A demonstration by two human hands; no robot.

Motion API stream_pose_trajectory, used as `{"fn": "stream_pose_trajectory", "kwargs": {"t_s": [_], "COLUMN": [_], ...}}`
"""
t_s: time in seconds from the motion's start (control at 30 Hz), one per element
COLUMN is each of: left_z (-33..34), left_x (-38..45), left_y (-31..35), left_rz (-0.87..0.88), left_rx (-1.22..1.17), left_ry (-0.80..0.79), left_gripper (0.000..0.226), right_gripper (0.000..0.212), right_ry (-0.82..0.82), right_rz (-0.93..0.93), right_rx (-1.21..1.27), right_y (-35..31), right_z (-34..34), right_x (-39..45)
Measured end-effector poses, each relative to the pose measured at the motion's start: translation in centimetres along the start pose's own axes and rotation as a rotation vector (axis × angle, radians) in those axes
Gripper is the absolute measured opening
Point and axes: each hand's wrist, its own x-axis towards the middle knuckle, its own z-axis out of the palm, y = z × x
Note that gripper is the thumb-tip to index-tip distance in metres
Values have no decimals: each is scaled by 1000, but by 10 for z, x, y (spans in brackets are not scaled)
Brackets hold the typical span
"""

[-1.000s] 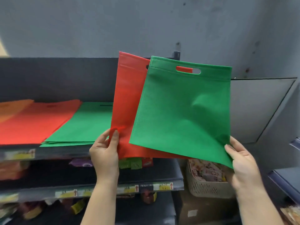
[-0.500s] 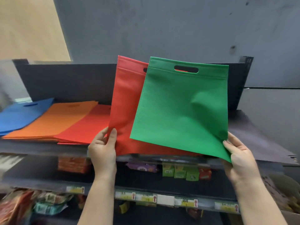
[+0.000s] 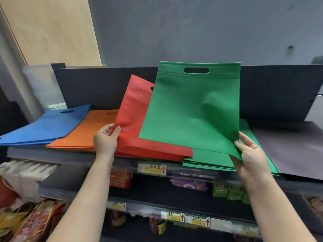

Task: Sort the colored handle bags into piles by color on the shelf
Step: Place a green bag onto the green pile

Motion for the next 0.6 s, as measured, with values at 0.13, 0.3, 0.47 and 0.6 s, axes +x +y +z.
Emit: {"fn": "stream_pose_trajectory", "kwargs": {"t_s": [0.13,0.3,0.47,0.6], "left_z": [-2,-5,16,48], "left_x": [30,42,19,-6], "left_y": [-13,-11,17,38], "left_rz": [33,114,91,-114], "left_rx": [245,637,320,6], "left_ry": [-45,-60,-230,-554], "left_gripper": [17,33,36,40], "right_gripper": [35,31,33,32], "right_ry": [46,94,100,112], "right_rz": [-3,-20,-49,-97], "right_rx": [-23,-34,-111,-148], "right_y": [5,10,5,-11], "right_z": [14,19,21,18], "right_x": [2,5,10,15]}}
